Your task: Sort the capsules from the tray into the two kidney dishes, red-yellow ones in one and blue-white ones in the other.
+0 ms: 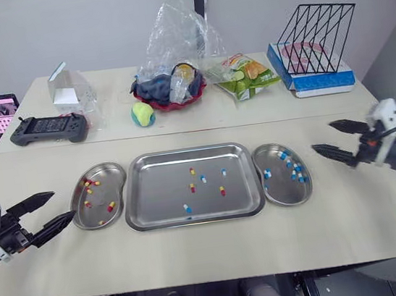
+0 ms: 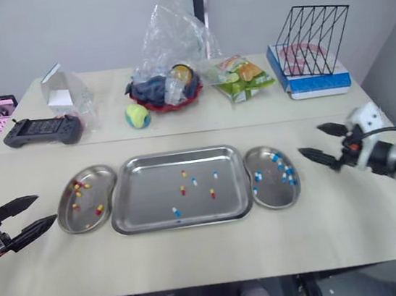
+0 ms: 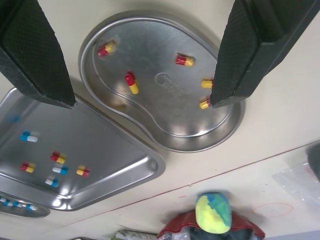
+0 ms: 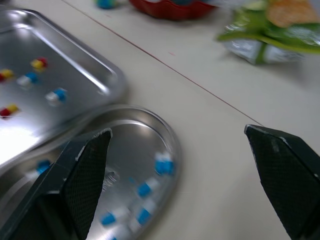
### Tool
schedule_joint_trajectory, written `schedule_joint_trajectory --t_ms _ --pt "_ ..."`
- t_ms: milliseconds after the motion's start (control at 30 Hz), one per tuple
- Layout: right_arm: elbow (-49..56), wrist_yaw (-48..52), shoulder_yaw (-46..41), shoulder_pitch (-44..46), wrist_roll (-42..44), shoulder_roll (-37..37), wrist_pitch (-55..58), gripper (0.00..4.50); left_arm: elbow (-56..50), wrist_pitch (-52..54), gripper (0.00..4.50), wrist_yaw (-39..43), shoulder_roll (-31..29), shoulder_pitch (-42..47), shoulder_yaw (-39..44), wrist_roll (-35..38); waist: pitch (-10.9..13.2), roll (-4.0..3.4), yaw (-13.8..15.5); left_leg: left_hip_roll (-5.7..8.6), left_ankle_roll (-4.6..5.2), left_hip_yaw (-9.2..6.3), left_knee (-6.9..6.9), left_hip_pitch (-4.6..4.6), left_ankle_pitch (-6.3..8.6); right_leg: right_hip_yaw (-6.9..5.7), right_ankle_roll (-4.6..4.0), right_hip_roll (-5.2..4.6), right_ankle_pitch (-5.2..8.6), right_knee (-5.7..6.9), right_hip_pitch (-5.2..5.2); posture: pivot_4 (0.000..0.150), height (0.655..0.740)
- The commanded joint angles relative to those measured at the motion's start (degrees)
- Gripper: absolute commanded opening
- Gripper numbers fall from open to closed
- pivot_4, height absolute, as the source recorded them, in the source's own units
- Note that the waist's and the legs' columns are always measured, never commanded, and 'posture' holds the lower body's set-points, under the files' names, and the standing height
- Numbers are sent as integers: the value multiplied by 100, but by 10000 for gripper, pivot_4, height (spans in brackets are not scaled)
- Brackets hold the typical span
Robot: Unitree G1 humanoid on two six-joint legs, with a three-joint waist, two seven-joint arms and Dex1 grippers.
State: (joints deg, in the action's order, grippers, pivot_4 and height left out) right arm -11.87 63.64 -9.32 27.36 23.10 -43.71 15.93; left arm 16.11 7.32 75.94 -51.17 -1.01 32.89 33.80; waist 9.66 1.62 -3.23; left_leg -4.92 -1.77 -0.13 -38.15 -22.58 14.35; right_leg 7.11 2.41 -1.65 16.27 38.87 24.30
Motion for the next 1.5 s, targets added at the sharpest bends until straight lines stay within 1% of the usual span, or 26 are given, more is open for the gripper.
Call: schedule_joint_trajectory --t_ms 33,133,200,333,400,467,533,700,833,967,1333,1500 --pt "1009 0 464 214 228 239 479 44871 -368 142 45000 6 5 -198 214 203 1 -1 -2 0 0 -2 0 -1 0 -2 -2 0 1 1 1 1500 7174" --pt "1585 -161 1022 302 82 595 686 44871 -511 193 45000 -1 11 -311 266 232 1 0 56 0 0 -1 0 -7 0 -6 -1 -4 2 -9 1 1500 7174" --pt "1966 -404 1382 386 94 917 1045 44871 -563 210 45000 0 -2 -361 287 253 1 0 85 0 0 -1 -2 -13 0 -8 -1 -5 2 -10 3 1500 7174" --pt "2366 -672 1970 480 -4 1332 1479 44871 -604 212 45000 -18 -14 -421 314 269 1 0 103 0 0 -2 -2 -15 0 -11 -1 -6 2 -3 7 1500 7174" --pt "2448 -865 2291 576 -84 1569 1736 44871 -656 224 45000 -29 -12 -481 341 284 -1 3 80 0 0 -1 -3 -14 0 -10 -1 -5 2 -4 7 1500 7174" --pt "2333 -1240 2671 615 -395 1875 1916 44871 -721 228 45000 -45 0 -562 372 300 -2 4 62 -1 0 -2 -3 -15 0 -12 -4 -3 3 1 13 1500 7174" --pt "2135 -1472 2976 629 -774 2045 1807 44871 -750 230 45000 -73 8 -599 396 303 -2 4 60 -2 0 -4 -2 -13 0 -11 -10 -1 7 5 13 1500 7174" --pt "2005 -1794 3017 757 -765 2458 2344 44871 -790 167 45000 -130 20 -608 419 282 -2 5 75 -1 -1 -4 -3 -19 0 -14 -11 -3 8 5 18 1500 7174" --pt "1957 -1892 3082 832 -824 2631 2575 44871 -830 181 45000 -186 22 -574 422 296 -3 8 67 -2 -1 -5 -3 -18 0 -15 -11 -2 8 7 18 1500 7174" --pt "2012 -1685 3481 890 -977 2481 2770 33895 -968 171 45000 -221 56 -656 417 277 -3 8 69 -2 -1 -5 -3 -19 0 -16 -12 -3 8 5 18 1500 7174" --pt "1924 -1808 3634 1103 -1083 2654 3136 33895 -1101 159 45000 -338 79 -705 452 255 -3 9 57 -3 0 -7 -2 -19 0 -17 -13 -2 9 6 20 1500 7174" --pt "1889 -1842 3744 1128 -1218 2652 3098 33895 -1094 130 45000 -362 95 -730 449 241 -3 9 56 -3 0 -7 -2 -20 0 -17 -13 -2 9 5 20 1500 7174"
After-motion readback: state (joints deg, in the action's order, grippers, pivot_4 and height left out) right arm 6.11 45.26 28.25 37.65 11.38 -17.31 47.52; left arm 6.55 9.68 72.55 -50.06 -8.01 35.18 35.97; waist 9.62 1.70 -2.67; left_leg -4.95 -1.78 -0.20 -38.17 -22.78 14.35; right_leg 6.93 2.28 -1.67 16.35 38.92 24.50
